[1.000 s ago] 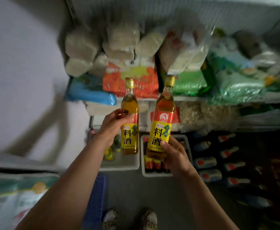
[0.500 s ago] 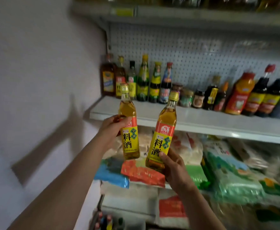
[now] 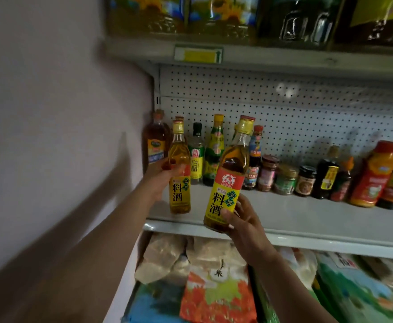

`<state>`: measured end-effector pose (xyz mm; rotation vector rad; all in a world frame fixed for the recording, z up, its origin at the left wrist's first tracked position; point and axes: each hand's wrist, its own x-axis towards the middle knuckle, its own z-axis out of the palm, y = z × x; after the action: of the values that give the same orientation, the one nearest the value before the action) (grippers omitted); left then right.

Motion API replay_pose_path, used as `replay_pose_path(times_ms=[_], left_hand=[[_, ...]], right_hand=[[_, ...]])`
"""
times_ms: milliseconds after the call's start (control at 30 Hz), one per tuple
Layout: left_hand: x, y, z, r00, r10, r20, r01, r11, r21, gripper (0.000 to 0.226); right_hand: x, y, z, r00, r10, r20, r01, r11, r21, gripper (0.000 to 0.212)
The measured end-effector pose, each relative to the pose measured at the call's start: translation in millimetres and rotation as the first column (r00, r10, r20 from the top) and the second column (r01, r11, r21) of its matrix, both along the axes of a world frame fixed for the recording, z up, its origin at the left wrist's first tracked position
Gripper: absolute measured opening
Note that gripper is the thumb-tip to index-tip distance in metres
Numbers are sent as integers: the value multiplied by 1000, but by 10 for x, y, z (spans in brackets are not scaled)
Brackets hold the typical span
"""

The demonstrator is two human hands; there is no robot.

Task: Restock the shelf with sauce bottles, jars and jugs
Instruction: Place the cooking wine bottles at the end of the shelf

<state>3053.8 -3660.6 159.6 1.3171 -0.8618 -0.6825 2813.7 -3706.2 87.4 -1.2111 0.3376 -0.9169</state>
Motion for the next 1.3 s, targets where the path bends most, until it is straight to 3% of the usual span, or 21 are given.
replay_pose_path(times_ms=[300, 500, 633, 800, 933, 1133, 1200, 1300], left_hand=[[620, -630, -198, 993, -74, 89, 67, 994, 88, 48], [886, -826, -174, 982, -134, 133, 123, 989, 85, 26], [1015, -927, -205, 977, -121, 176, 105, 990, 96, 35], [1128, -1022, -240, 955, -95, 280, 60, 990, 130, 28], [1159, -1058, -274, 946, -54, 320, 22, 994, 103, 42], [1129, -983, -338, 984, -15, 177, 0, 997, 82, 26], [1137, -902, -394, 999, -39, 8, 38, 997, 61, 14], [1075, -767, -465, 979, -34, -199, 31, 999, -19, 26]], right_hand=[[570, -485, -181, 993, -82, -83, 72, 990, -120, 56], [755, -644, -250, 987, -60, -150, 46, 994, -100, 54], [937, -717, -302, 981, -12, -195, -7, 995, -97, 46], [1239, -821, -272, 972, 17, -236, -51, 989, -140, 44], [1456, -873, -261, 957, 40, -287, -93, 980, -175, 47], [1713, -815, -336, 919, 0, -393, -125, 948, -291, 52], [1796, -814, -355, 900, -51, -433, -110, 934, -339, 53], [1902, -852, -409, 860, -177, -478, -65, 892, -447, 54]])
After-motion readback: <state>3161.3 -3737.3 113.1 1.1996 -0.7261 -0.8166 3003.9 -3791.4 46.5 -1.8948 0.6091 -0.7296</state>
